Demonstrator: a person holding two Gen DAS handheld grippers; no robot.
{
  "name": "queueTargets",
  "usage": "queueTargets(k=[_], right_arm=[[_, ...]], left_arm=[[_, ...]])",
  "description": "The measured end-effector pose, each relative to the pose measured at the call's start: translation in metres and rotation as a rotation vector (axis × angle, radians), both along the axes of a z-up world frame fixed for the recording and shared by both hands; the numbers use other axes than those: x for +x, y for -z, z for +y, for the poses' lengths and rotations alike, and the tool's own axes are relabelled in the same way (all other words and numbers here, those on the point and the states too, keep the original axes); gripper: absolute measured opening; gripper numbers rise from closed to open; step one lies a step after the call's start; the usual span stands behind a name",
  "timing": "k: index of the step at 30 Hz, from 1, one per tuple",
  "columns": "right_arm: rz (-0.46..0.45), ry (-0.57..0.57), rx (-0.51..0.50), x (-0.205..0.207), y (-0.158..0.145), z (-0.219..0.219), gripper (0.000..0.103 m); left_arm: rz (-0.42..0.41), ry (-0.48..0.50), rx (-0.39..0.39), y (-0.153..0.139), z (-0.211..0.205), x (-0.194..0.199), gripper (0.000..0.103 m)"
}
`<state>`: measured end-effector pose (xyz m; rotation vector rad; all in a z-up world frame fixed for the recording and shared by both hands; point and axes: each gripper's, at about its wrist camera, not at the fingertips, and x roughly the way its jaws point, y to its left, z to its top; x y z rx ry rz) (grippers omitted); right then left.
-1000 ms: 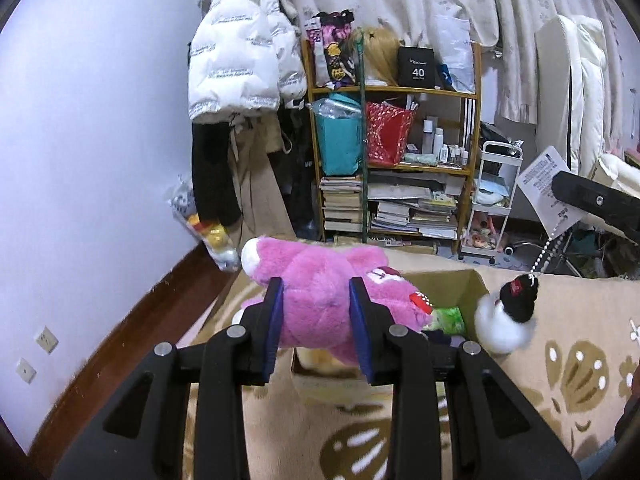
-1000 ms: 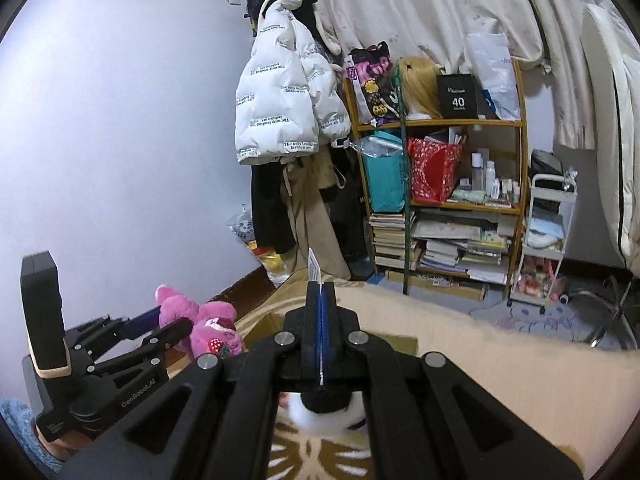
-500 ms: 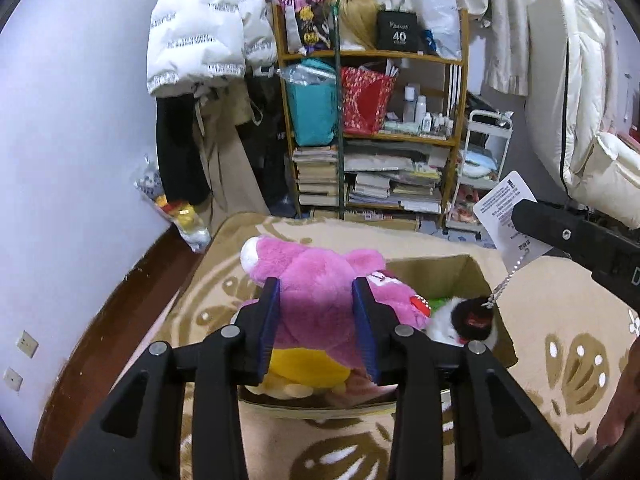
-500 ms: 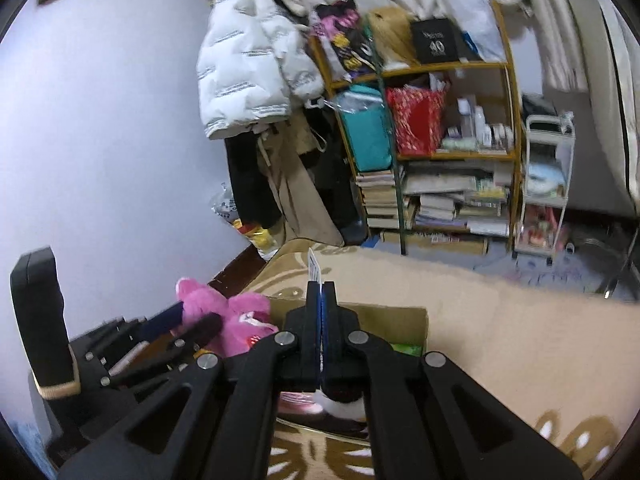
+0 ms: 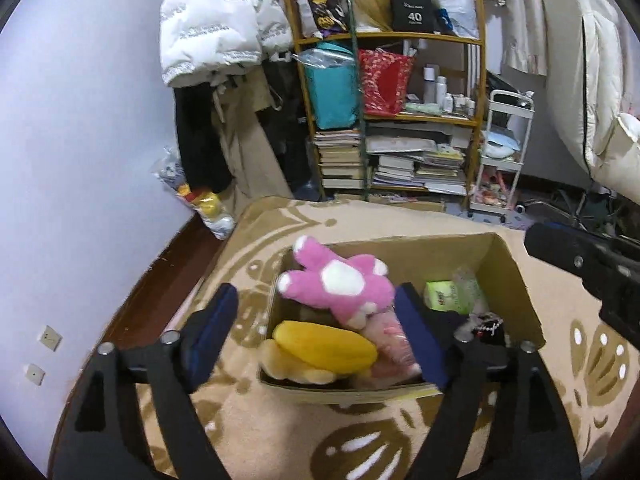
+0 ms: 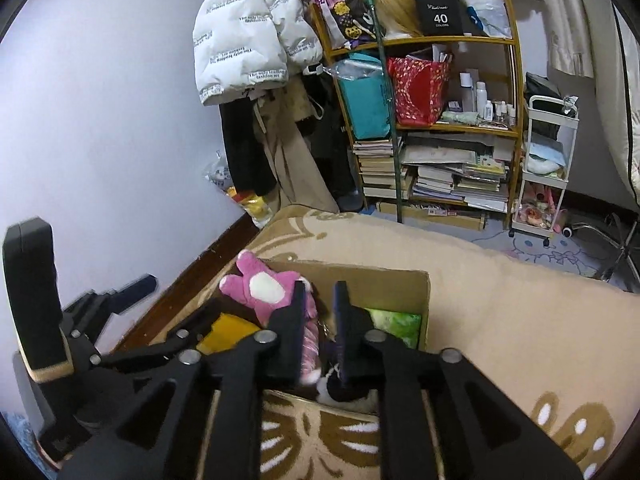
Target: Organize soft objects
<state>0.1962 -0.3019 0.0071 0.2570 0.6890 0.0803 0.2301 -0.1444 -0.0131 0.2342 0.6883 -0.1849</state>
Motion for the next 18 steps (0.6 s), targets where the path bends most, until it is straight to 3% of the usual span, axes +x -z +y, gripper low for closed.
queueTargets(k=[4,6,10,12,18], right_arm=[[-0.015,-0.007,-0.026,-0.009,-0.011,0.001,0.039],[-0.023,-0.002,-0.040,-0.016,-0.019,0.002,0.057],[-0.047,-0.007,-0.050,-0.032,-0.035,0.003,0.064],[-0.063,-0.005,-0.064,-0.044,-0.044,0.004,0.080],[-0.122,0.013,-0.093,-0.083,-0.071,0.005,0.097]], left_arm=[[-0.021,-0.019,-0.020,-0.016,0.012,-0.008,0.092],[-0.020,-0.034,-0.040,-0.025,0.020,-0.012,0.092],[-0.036,-0.046,-0.048,-0.042,0.036,-0.025,0.097],[-0.050,-0.046,-0.047,-0.051,0.043,-0.035,0.099],[-0.102,-0.051,-0.036,-0.077,0.063,-0.072,0.103]])
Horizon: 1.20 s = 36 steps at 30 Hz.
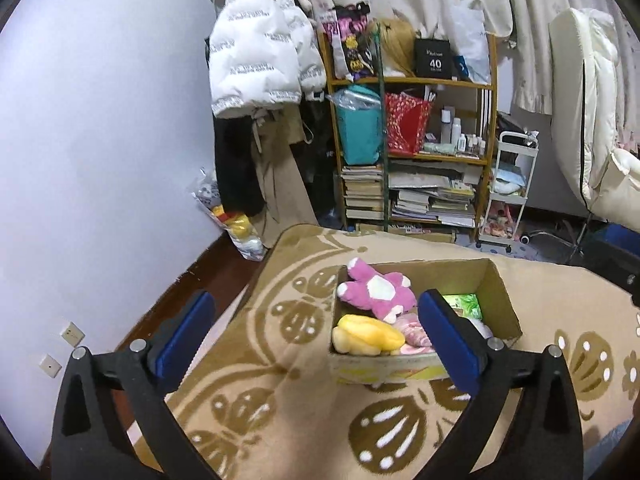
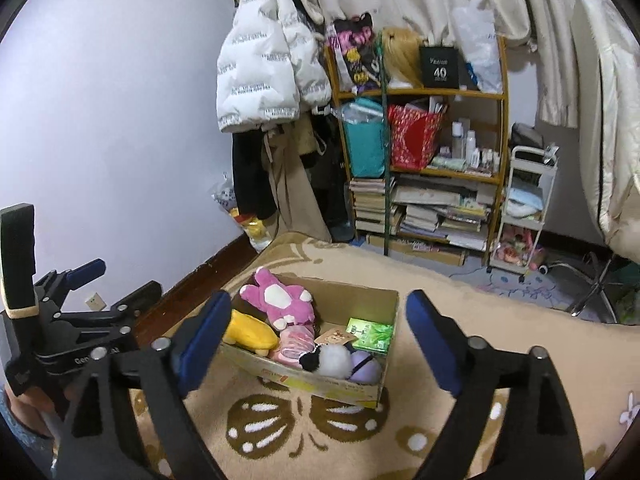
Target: Organize soft objects
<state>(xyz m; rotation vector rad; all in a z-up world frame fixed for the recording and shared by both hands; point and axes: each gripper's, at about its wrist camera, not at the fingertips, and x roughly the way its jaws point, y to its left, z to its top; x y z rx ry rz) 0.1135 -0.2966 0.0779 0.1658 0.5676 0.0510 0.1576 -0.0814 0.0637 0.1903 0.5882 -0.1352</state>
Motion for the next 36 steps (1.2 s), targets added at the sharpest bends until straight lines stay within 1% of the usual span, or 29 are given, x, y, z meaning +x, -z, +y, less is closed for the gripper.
queueTargets(k=[1,3,8,14,17,20,21,23,26,30,32,36], right_arm=[[-0.009,0.005,-0.006,-0.006,-0.004,0.001,0.097],[-0.028,0.012,-0.012,-0.019,-0.011,0.001,0.103],[-0.069,0.022,-0.018,-0.049,-0.025,0.002,0.103],[-0.101,0.031,-0.035,-0.081,-0.032,0.006,0.103],[-0.120,0.030,-0.044,-0.096,-0.031,0.009,0.103],[-0.155,0.043,-0.043,-0.110,-0.028,0.011,0.103],[-0.180,0.054,-0.042,-0.118,-0.027,0.011,0.103],[-0.215,0.067,-0.047,-0.130,-0.023,0.014,0.103],[-0.240,0.064,-0.065,-0.142,-0.016,0.018,0.103],[-0.252,0.051,-0.078,-0.152,-0.004,0.022,0.103],[-0.247,0.052,-0.070,-0.152,-0.001,0.022,0.103],[-0.251,0.073,-0.045,-0.161,0.015,0.018,0.103]], left_arm=[[-0.010,-0.007,0.007,-0.003,0.004,-0.006,0.103],[-0.024,-0.019,0.020,-0.008,0.008,-0.017,0.103],[-0.056,-0.032,0.032,-0.016,0.020,-0.047,0.103],[-0.077,-0.013,-0.006,-0.022,0.036,-0.080,0.103],[-0.115,-0.011,-0.030,-0.026,0.042,-0.096,0.103],[-0.160,-0.009,-0.042,-0.026,0.048,-0.113,0.103],[-0.181,-0.004,-0.046,-0.026,0.050,-0.118,0.103],[-0.223,-0.001,-0.034,-0.022,0.051,-0.129,0.103],[-0.267,0.004,-0.015,-0.015,0.049,-0.142,0.103],[-0.296,0.012,-0.026,-0.002,0.050,-0.154,0.103],[-0.299,0.005,-0.041,0.003,0.051,-0.157,0.103],[-0.300,0.003,-0.076,0.017,0.055,-0.162,0.103]])
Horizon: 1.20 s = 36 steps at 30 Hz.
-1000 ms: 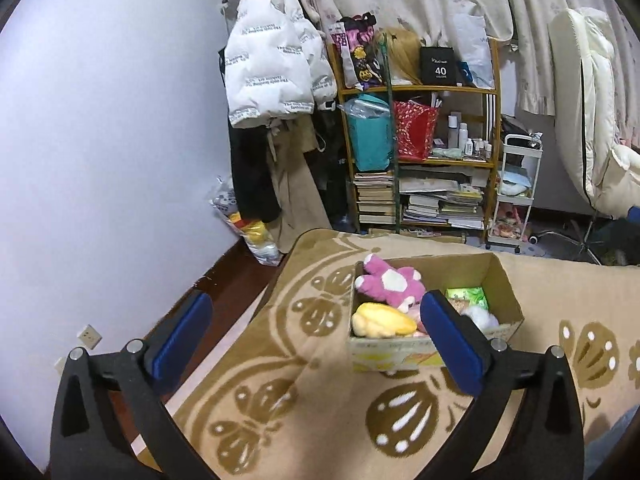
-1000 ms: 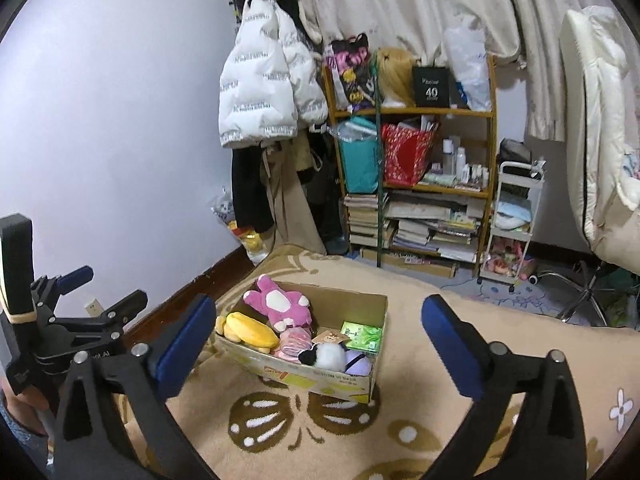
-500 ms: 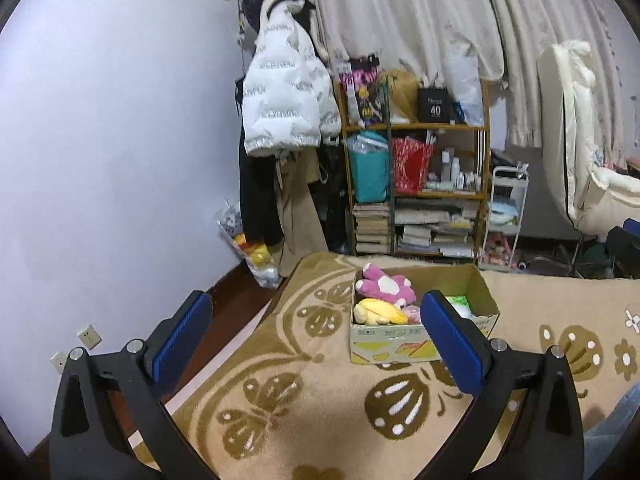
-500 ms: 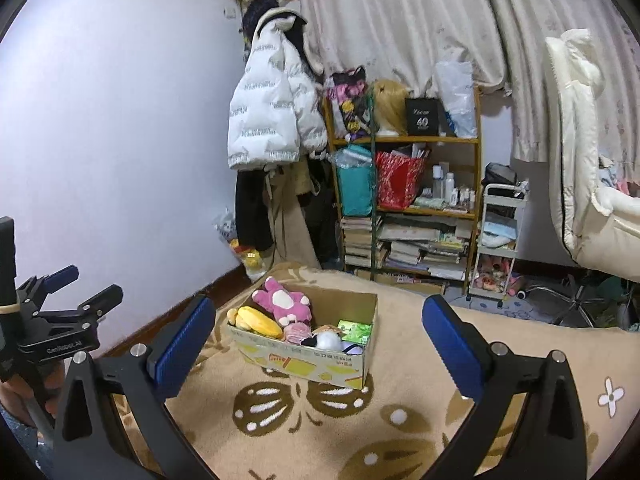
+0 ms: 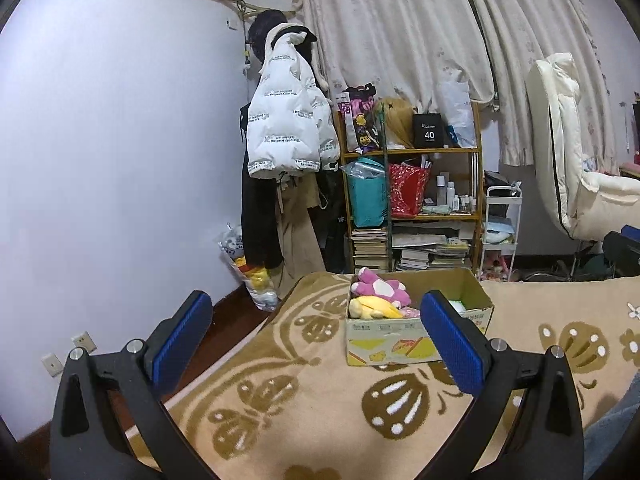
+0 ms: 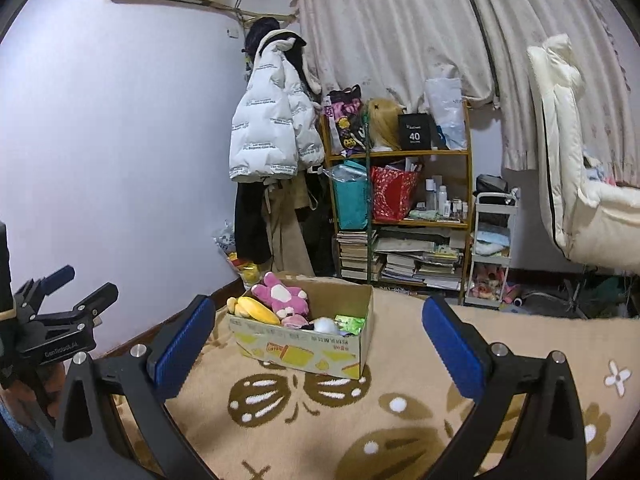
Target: Organize soft objects
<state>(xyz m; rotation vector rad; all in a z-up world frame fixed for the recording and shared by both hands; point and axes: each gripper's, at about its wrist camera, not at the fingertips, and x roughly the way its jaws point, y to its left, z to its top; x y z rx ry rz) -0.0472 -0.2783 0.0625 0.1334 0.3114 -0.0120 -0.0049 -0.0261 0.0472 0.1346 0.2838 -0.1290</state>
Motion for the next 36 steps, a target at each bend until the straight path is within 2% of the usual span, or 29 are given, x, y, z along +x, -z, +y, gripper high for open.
queueTargets(k=[3,11,24,36], right_arm=[[-0.018,-0.004,-0.021,-0.005,0.012,-0.002,0.103],[0.005,0.013,-0.051,0.000,0.030,-0.006,0.103],[0.036,0.024,-0.039,0.003,0.041,-0.009,0.103],[0.028,0.043,-0.041,0.003,0.045,-0.005,0.103]], left_arm=[[-0.002,-0.002,0.006,0.012,0.001,-0.002,0.103],[0.047,0.001,0.015,0.032,0.004,0.004,0.103],[0.084,-0.015,0.000,0.042,0.011,0.010,0.103],[0.086,-0.013,0.024,0.046,0.008,0.011,0.103]])
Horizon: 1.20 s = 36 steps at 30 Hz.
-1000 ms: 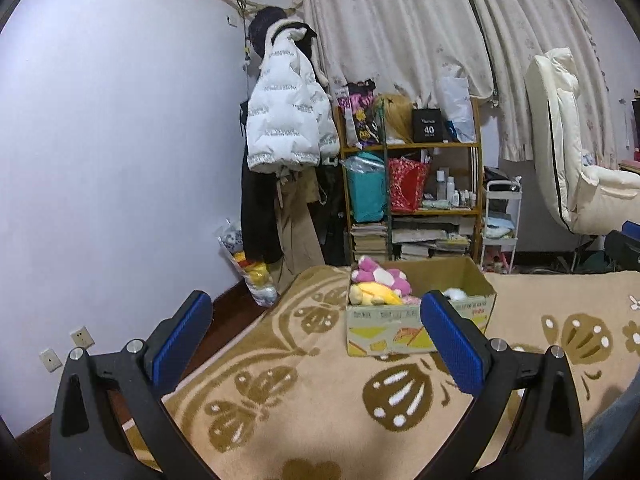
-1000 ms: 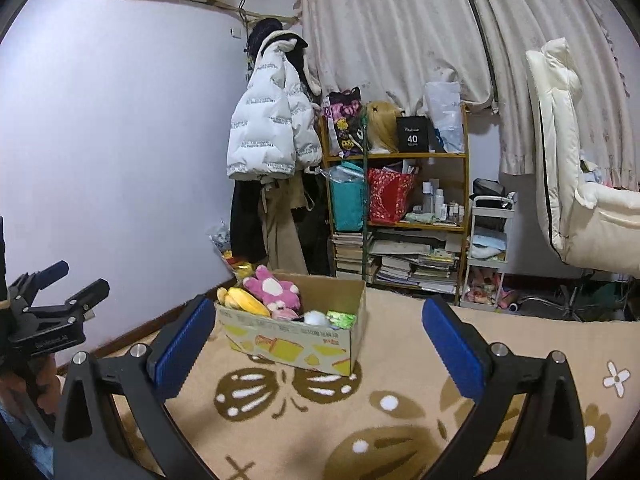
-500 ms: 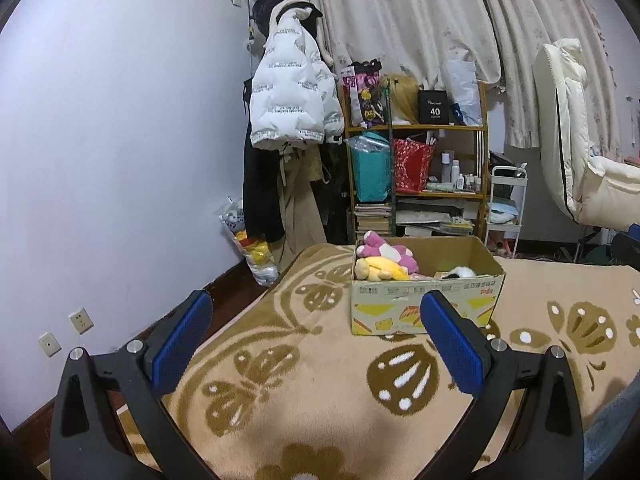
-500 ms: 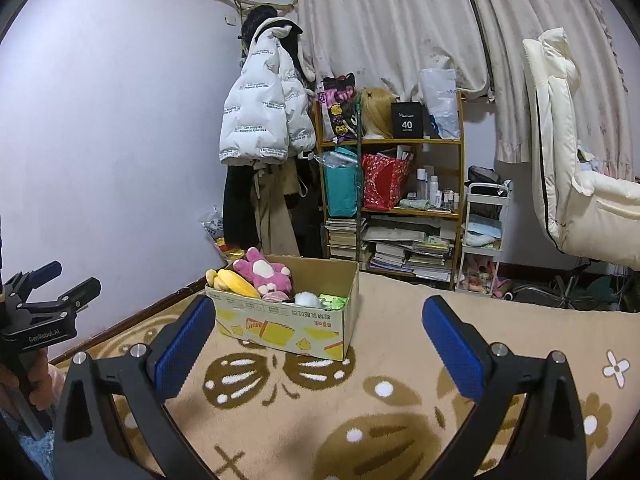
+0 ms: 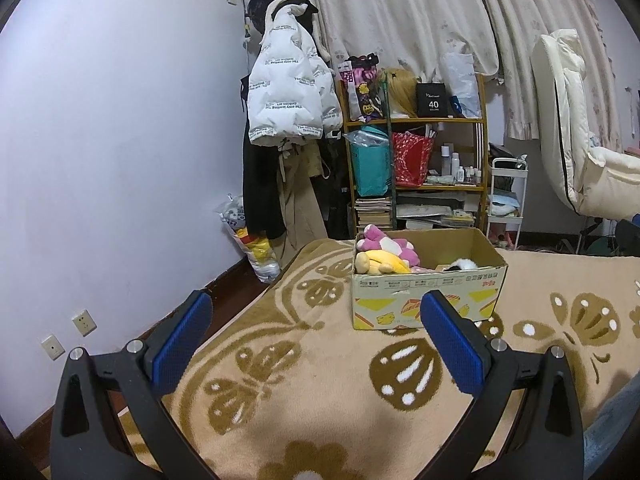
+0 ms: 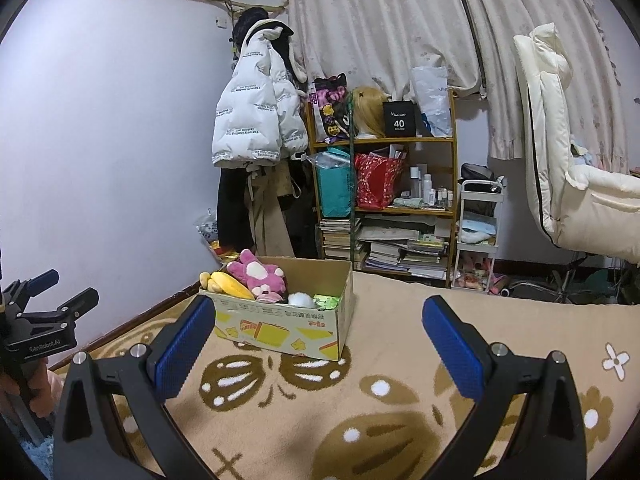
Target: Organize soft objects
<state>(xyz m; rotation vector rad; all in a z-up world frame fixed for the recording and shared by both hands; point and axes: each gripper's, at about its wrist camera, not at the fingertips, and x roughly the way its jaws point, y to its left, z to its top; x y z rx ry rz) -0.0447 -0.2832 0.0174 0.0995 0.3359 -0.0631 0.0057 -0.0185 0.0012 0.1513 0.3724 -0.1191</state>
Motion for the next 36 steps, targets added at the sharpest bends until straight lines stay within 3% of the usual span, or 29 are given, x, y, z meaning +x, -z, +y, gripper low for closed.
queueTargets(k=[36], right_arm=[[-0.003,0.004,0.006,-0.0007,-0.0005,0.0003,0.103]], left_arm=[[0.029,0.038,0.018,0.0040,-0.0023,0.0023,0.103]])
